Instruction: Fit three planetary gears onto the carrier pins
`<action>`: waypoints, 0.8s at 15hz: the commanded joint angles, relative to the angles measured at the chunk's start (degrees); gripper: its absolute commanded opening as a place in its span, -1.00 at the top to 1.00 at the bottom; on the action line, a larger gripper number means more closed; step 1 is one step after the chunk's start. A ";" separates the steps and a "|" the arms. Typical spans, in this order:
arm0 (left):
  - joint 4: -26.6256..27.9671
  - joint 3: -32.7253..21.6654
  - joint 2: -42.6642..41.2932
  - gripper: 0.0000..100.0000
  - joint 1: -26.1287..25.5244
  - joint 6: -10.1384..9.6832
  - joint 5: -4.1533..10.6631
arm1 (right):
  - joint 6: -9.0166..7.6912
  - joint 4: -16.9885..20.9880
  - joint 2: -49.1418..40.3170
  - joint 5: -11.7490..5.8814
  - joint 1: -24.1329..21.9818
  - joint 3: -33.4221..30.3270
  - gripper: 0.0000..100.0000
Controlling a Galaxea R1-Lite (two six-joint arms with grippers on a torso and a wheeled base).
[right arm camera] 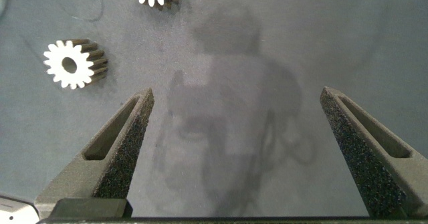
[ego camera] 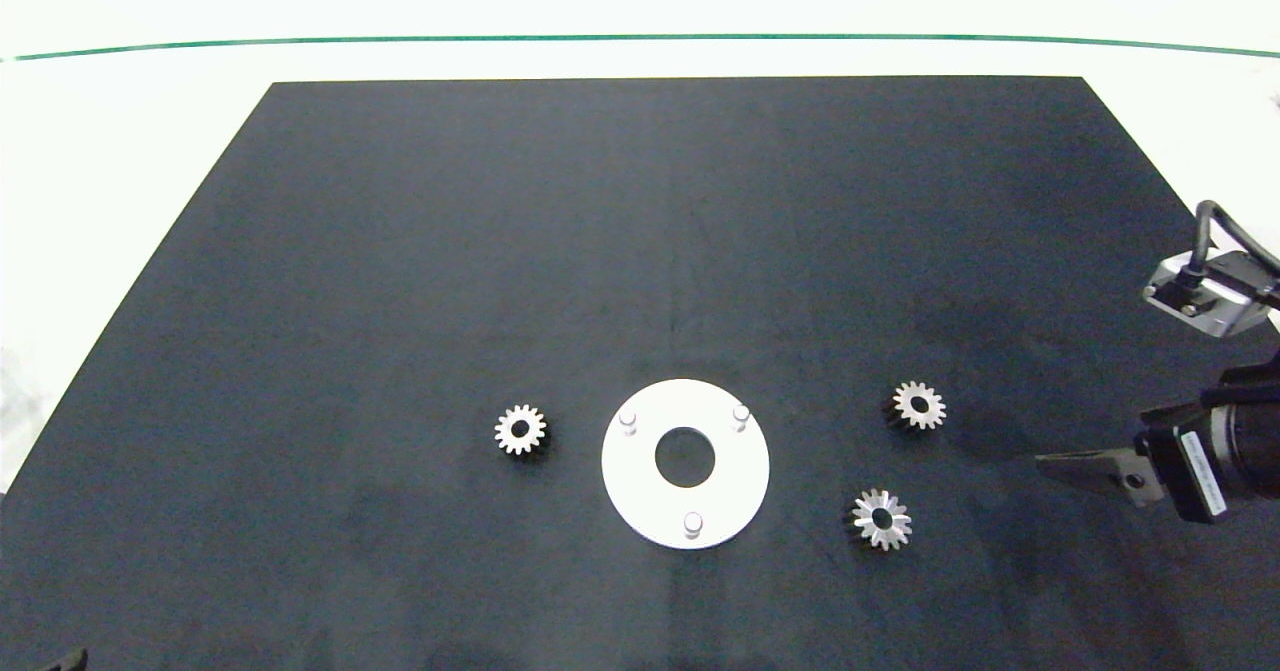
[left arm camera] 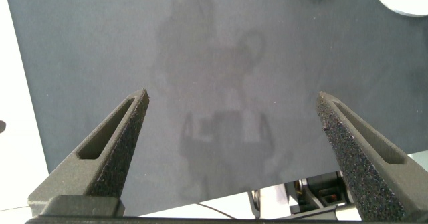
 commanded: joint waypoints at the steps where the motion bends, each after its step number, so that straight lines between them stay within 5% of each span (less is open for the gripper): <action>1: 0.20 -0.22 0.50 -1.00 0.00 -0.02 -0.02 | -0.43 -0.17 6.50 -0.04 0.18 -2.42 -1.00; 5: 0.20 -0.31 0.59 -1.00 0.00 -0.11 -0.10 | -0.79 -4.83 9.58 -0.13 3.26 -4.53 -1.00; 8: 0.12 -0.31 0.59 -1.00 0.00 -0.11 -0.10 | -0.96 -5.27 9.76 -0.57 8.01 -4.44 -1.00; 12: 0.20 -0.49 0.50 -1.00 0.00 -0.11 -0.10 | -1.75 -7.37 12.22 -1.98 8.88 -4.26 -1.00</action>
